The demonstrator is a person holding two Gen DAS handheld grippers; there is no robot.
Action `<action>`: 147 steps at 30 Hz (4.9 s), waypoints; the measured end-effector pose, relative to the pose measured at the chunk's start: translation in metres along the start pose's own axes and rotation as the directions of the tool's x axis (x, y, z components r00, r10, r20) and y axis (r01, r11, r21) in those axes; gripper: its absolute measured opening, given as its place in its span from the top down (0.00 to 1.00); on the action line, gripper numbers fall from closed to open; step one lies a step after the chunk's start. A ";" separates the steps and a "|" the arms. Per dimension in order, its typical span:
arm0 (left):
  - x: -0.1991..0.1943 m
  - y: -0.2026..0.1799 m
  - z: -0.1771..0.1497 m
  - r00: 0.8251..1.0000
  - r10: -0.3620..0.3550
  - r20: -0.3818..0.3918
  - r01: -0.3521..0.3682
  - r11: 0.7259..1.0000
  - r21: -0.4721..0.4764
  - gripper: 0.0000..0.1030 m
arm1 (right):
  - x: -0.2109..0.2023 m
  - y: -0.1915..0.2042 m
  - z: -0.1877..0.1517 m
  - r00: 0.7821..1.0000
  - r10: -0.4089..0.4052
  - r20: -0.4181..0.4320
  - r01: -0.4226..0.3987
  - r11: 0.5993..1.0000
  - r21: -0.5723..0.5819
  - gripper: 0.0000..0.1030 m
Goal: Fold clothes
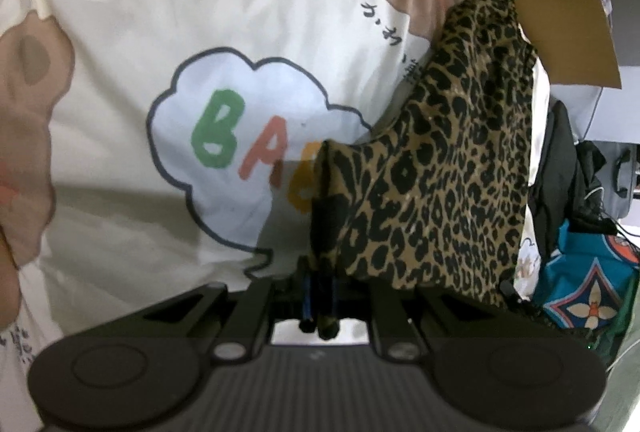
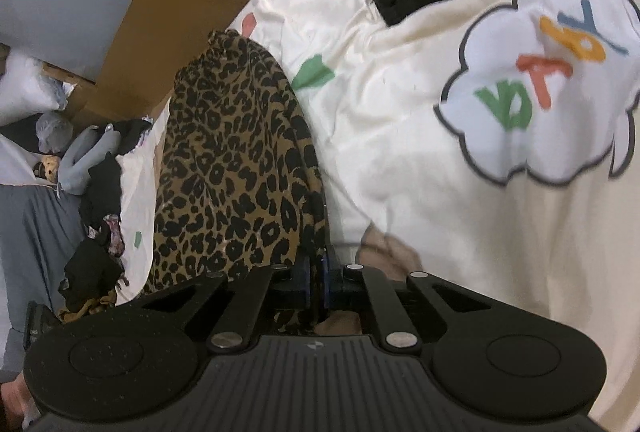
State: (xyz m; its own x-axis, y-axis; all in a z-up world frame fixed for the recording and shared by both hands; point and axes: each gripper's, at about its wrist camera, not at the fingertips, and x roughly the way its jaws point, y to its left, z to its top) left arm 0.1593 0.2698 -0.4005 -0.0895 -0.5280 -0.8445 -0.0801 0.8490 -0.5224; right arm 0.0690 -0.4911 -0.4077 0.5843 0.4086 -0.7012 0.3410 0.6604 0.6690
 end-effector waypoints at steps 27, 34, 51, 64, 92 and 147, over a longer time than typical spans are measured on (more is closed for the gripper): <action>0.015 -0.096 0.040 0.962 0.121 0.246 -0.171 0.966 0.196 0.55 | 0.006 0.070 0.034 0.954 -0.144 0.265 0.197 0.963 -0.186 0.90; 0.050 -0.145 0.054 0.969 0.042 0.242 -0.120 0.941 0.317 0.73 | 0.034 0.088 0.053 0.960 -0.135 0.246 0.201 0.943 -0.265 0.90; 0.092 -0.171 0.088 0.956 0.078 0.283 -0.197 0.886 0.420 0.76 | 0.097 0.103 0.095 0.959 -0.197 0.204 0.262 0.890 -0.373 0.89; 0.098 -0.148 0.092 0.928 0.120 0.353 -0.258 0.889 0.377 0.97 | 0.103 0.090 0.108 0.922 -0.309 0.233 0.379 0.842 -0.384 0.92; 0.138 -0.244 0.101 0.943 -0.005 0.333 -0.220 0.740 0.635 0.89 | 0.126 0.115 0.132 0.930 -0.274 0.244 0.355 0.839 -0.413 0.88; 0.133 -0.274 0.183 0.918 0.030 0.395 -0.267 0.782 0.563 0.88 | 0.054 0.095 0.122 0.918 -0.264 0.294 0.345 0.899 -0.269 0.88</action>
State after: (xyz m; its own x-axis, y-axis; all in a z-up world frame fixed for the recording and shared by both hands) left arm 0.3511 -0.0297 -0.3914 0.3072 -0.4515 -0.8377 0.5197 0.8170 -0.2498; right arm 0.2232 -0.4835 -0.3521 0.6629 0.0154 -0.7485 0.3098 0.9045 0.2930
